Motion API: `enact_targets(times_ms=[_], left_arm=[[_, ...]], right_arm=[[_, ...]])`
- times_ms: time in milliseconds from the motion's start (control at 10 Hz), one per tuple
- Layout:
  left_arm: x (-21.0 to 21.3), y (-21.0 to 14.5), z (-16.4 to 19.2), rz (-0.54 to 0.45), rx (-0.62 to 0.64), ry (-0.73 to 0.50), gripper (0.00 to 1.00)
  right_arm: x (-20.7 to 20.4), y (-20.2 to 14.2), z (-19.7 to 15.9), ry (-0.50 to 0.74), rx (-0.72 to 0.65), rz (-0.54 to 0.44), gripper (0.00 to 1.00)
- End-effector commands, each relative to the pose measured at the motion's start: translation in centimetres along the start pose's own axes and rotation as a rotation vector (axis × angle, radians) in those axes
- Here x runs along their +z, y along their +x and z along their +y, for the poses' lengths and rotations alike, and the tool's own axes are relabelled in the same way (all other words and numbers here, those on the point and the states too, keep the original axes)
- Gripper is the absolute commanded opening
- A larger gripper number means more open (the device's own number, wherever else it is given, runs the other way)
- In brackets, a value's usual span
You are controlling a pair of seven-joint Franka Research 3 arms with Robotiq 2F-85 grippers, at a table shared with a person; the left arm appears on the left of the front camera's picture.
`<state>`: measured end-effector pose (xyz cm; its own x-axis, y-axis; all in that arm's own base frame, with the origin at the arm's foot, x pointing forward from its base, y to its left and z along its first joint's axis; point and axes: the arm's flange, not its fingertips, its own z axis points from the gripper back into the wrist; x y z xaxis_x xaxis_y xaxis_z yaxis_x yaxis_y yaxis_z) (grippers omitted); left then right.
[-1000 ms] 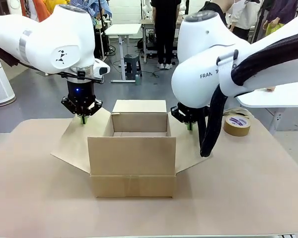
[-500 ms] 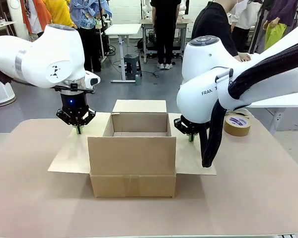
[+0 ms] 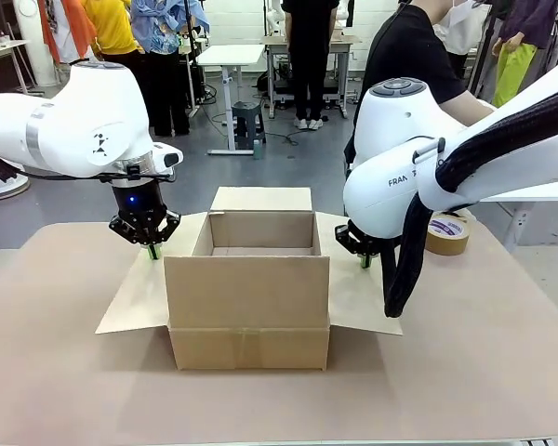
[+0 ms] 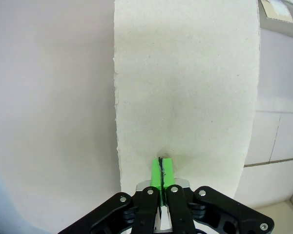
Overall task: Wrap the clocks to prevent damage.
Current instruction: Open the side flaps of the Package Box, then once the human has placed the objects inside and stepped back, release both hands from the side flaps of the Package Box.
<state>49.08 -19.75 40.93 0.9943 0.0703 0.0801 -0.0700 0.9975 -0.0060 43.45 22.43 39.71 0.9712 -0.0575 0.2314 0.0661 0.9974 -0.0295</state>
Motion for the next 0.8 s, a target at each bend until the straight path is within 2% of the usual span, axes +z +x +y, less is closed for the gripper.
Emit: enact_targets(times_ms=[0, 700], left_arm=[[0.25, -0.22, 0.46, 0.005, -0.002, -0.027, 0.0], [0.04, 0.01, 0.02, 0.0, 0.002, -0.002, 0.0]], right_arm=[[-0.31, -0.43, 0.35, 0.018, -0.023, 0.005, 0.01], [0.0, 0.0, 0.0, 0.001, -0.002, 0.001, 0.01]])
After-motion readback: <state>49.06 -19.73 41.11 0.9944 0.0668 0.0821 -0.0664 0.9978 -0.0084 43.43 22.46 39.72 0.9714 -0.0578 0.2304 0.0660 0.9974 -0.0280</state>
